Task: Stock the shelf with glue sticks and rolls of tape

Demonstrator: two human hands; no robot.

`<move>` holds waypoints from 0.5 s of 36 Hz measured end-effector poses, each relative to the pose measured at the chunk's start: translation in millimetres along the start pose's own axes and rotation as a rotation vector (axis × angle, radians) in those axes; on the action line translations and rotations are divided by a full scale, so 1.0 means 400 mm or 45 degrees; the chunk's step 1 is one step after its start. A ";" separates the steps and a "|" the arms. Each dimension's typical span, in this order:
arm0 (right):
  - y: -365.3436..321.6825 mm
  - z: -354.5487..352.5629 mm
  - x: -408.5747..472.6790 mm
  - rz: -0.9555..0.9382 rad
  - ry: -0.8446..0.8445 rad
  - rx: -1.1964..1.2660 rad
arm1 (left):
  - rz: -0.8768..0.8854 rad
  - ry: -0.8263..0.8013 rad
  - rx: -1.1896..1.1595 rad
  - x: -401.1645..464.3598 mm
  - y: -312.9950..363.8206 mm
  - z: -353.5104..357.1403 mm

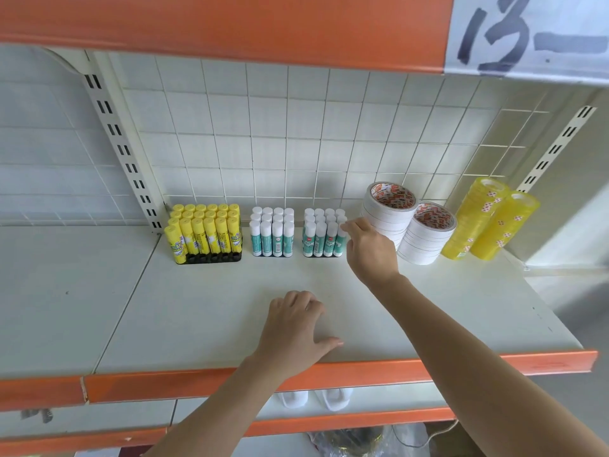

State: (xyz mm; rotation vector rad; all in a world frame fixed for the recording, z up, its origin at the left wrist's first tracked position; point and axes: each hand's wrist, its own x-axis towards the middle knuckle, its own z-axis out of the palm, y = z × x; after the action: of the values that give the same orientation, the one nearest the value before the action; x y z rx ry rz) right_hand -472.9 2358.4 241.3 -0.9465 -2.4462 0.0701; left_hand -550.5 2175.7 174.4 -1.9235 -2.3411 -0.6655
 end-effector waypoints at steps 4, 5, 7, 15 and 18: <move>0.009 -0.006 0.004 -0.019 -0.045 -0.039 | 0.010 0.035 -0.001 0.001 0.004 0.003; 0.010 -0.007 0.006 -0.019 -0.052 -0.045 | 0.014 0.054 -0.001 0.001 0.004 0.003; 0.009 -0.007 0.010 -0.020 -0.051 -0.046 | 0.020 0.102 0.000 0.002 0.003 0.004; -0.006 -0.013 0.014 -0.003 -0.170 -0.200 | 0.016 0.112 0.024 -0.005 0.007 0.008; -0.012 -0.029 0.025 -0.004 -0.233 -0.232 | -0.009 0.087 -0.008 -0.003 0.010 -0.001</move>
State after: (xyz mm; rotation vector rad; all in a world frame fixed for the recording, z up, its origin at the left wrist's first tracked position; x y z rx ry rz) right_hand -476.5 2359.5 256.9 -1.0553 -2.6578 -0.0723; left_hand -546.4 2175.1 175.6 -1.8650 -2.3095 -0.7280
